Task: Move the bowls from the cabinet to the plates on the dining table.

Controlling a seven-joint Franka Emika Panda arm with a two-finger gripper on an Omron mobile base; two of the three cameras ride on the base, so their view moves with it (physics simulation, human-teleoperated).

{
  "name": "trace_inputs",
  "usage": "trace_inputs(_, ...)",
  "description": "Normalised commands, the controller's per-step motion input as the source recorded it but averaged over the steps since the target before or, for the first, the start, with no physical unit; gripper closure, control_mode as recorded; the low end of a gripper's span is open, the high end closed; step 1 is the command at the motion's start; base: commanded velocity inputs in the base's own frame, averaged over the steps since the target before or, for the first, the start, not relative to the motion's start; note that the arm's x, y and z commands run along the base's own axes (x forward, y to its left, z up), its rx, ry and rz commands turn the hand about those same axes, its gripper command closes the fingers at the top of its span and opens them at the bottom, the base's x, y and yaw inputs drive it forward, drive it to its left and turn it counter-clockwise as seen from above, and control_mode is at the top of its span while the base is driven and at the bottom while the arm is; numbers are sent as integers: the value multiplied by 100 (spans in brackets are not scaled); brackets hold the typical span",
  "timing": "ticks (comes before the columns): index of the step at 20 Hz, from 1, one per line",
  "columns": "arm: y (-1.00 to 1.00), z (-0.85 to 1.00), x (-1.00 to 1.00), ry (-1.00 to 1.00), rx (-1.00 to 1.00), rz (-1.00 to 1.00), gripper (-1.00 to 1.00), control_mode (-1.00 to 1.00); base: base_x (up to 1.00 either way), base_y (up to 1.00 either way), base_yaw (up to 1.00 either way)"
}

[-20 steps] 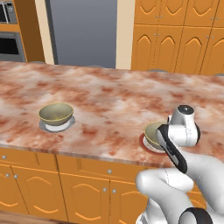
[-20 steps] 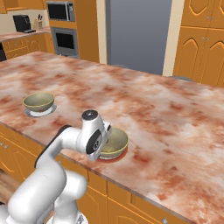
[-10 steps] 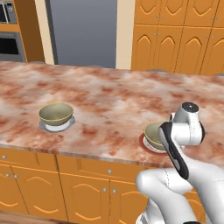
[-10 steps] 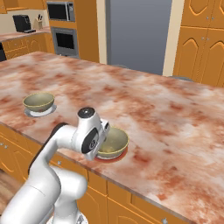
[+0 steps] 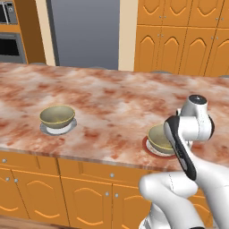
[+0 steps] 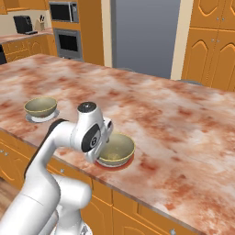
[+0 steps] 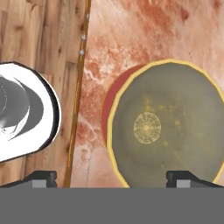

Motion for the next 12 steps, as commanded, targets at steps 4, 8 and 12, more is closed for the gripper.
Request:
trace_inputs(4, 2, 39, -16, 5, 0, 1, -100, -100, 0, 0, 0)
trace_inputs(8, 1, 38, -19, 2, 0, 2, -100, -100, 0, 0, 0)
trace_inputs(12, 0, 37, -18, 0, 1, 3, -100, -100, 0, 0, 0)
